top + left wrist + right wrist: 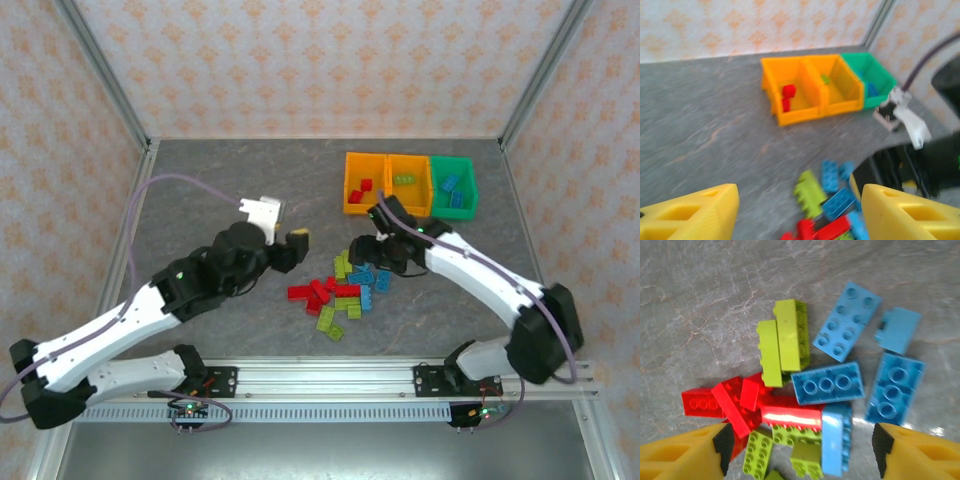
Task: Sort the legos into containers by color
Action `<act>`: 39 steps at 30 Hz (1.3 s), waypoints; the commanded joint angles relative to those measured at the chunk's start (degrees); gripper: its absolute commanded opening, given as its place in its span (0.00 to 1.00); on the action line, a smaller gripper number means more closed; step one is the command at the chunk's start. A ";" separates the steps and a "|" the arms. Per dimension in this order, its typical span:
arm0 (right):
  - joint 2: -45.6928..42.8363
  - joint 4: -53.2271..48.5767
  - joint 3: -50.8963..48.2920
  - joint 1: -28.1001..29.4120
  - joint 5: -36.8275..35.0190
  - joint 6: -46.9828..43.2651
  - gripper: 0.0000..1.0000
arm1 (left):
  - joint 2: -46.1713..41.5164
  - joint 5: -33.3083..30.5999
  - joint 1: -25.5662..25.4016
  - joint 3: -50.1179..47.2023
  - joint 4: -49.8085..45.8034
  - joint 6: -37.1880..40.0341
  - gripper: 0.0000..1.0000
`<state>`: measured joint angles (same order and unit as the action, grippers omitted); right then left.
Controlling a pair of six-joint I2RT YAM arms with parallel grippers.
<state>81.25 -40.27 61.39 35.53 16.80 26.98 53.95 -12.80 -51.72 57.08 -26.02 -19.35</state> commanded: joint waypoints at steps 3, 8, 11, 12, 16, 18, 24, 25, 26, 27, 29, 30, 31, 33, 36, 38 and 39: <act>10.37 4.59 6.28 0.70 -1.67 -0.82 0.63 | -9.46 -4.82 0.04 -5.93 -10.86 9.55 0.74; 12.45 3.50 7.24 2.81 -2.42 0.34 0.48 | -11.63 -3.91 -0.08 -6.40 -11.05 11.56 0.86; 7.00 -0.07 4.13 7.83 -8.95 2.53 0.49 | -10.34 -4.20 -0.13 -4.39 -15.00 13.59 0.90; 4.52 -1.21 2.40 10.01 -11.32 4.10 0.50 | -10.03 -4.52 -0.15 -4.01 -16.39 14.47 0.90; -4.22 -3.51 -6.39 17.75 -16.61 14.19 0.50 | -10.50 -3.08 -0.13 -4.68 -18.61 17.98 0.93; -6.75 -2.16 -10.69 21.82 -15.86 19.14 0.50 | -11.71 -0.73 -0.12 -6.20 -17.32 18.93 0.94; -1.46 2.61 -11.32 33.49 -12.63 25.81 0.55 | -12.83 -0.18 -0.04 -7.32 -16.52 20.51 0.96; 0.32 3.00 -10.91 34.76 -12.42 26.09 0.58 | -12.78 -0.31 -0.04 -7.42 -16.60 20.57 0.96; 2.48 3.30 -10.13 35.93 -12.51 26.19 0.64 | -12.74 -0.34 -0.04 -7.59 -16.77 20.51 0.96; 4.49 3.52 -9.43 36.89 -12.65 25.93 0.69 | -12.69 -0.26 -0.04 -7.60 -17.00 20.34 0.97; 7.71 3.59 -8.22 37.89 -13.58 24.74 0.75 | -12.56 -0.42 -0.04 -7.76 -17.44 19.98 0.97; 9.31 3.22 -7.72 38.08 -14.39 24.30 0.77 | -12.56 -0.94 -0.04 -7.84 -17.72 19.82 0.97; 10.36 2.85 -7.40 38.05 -15.06 23.90 0.77 | -12.56 -1.41 -0.04 -7.86 -17.90 19.78 0.97; 12.17 2.22 -6.57 38.08 -16.75 23.41 0.78 | -12.64 -1.79 -0.04 -7.90 -18.10 19.55 0.97; 13.48 4.36 -6.44 38.04 -17.50 22.35 0.76 | -12.65 -1.45 -0.04 -8.04 -17.84 19.58 0.97; 14.07 6.01 -6.54 38.06 -18.13 22.23 0.73 | -12.64 -1.30 -0.04 -8.11 -17.84 19.81 0.97; 14.43 6.58 -6.45 38.12 -18.63 22.09 0.72 | -12.56 -1.23 -0.04 -8.12 -17.84 19.95 0.97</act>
<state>94.61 -35.64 53.39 73.45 2.04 49.65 41.76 -12.93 -51.77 49.39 -42.68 -0.30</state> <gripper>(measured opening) 0.725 0.966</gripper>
